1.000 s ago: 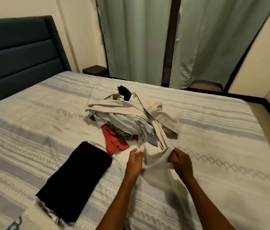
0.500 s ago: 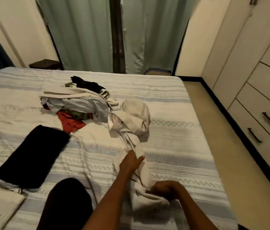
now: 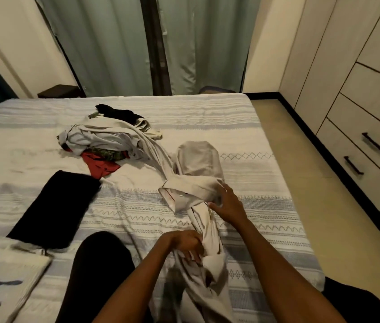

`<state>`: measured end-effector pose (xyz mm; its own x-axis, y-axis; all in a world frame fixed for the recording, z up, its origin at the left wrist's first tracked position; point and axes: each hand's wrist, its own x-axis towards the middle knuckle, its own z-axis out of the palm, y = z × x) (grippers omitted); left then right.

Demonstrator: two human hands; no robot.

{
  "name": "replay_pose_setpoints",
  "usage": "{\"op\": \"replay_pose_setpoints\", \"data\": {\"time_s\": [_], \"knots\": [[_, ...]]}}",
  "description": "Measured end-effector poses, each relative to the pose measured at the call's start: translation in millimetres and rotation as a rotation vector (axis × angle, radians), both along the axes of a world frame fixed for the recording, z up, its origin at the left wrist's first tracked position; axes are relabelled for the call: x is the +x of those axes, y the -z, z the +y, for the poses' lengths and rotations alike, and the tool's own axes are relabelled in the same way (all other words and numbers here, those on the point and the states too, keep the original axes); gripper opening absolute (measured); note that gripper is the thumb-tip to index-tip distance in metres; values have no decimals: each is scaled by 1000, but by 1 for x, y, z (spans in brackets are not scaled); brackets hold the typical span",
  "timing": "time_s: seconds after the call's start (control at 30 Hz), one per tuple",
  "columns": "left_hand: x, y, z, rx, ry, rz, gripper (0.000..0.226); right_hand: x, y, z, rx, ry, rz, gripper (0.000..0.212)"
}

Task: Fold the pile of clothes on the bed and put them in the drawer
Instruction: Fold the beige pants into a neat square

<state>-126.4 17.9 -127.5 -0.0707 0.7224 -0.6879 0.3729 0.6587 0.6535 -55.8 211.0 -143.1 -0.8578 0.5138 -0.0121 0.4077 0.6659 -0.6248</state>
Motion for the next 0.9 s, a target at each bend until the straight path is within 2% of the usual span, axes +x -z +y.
{"op": "replay_pose_setpoints", "data": {"time_s": [0.03, 0.1, 0.13, 0.2, 0.27, 0.3, 0.37, 0.4, 0.43, 0.47, 0.5, 0.57, 0.63, 0.67, 0.73, 0.83, 0.9], "knots": [[-1, -2, -8, -61, -70, -34, 20, -10, 2, -3, 136, -47, -6, 90], [-11, 2, -23, -11, -246, -95, 22, -27, 4, -16, 301, -111, -106, 94], [-16, 2, -29, 56, -348, -84, 25, -31, 3, -23, 331, -127, -169, 89], [-33, 7, -42, 160, -621, -5, 25, -37, 2, -35, 376, -112, -238, 63], [-49, 16, -51, 225, -915, 91, 13, -38, -4, -38, 336, -48, -170, 46], [-60, 28, -55, 247, -1006, 154, 15, -37, -7, -36, 255, -24, -117, 40], [-82, 52, -53, 232, -1059, 258, 56, -31, -18, -30, 37, -31, -30, 29], [-83, 48, -47, 231, -1090, 236, 73, -28, -25, -26, -57, -50, -8, 25], [-77, 37, -39, 249, -1122, 181, 80, -25, -33, -20, -122, -63, 24, 21], [-63, 13, -29, 275, -1129, 113, 77, -22, -41, -15, -159, -69, 70, 17], [-53, -2, -18, 299, -1087, 52, 63, -19, -49, -9, -176, -67, 111, 16], [-39, -15, 2, 342, -1032, -17, 36, -17, -64, -1, -192, -29, 163, 23], [-35, -30, 23, 413, -1070, -35, 19, -15, -81, 13, -169, 56, 196, 29], [-38, -41, 34, 464, -1087, 27, 15, -15, -91, 25, -148, 96, 212, 27], [-52, -63, 52, 563, -1089, 285, 20, -16, -112, 42, -84, 133, 243, 12], [-70, -128, 77, 708, -1048, 591, 32, -26, -156, 62, 10, 178, 366, 24], [-85, -182, 91, 793, -1028, 759, 30, -37, -192, 73, 74, 178, 400, 32]]}}
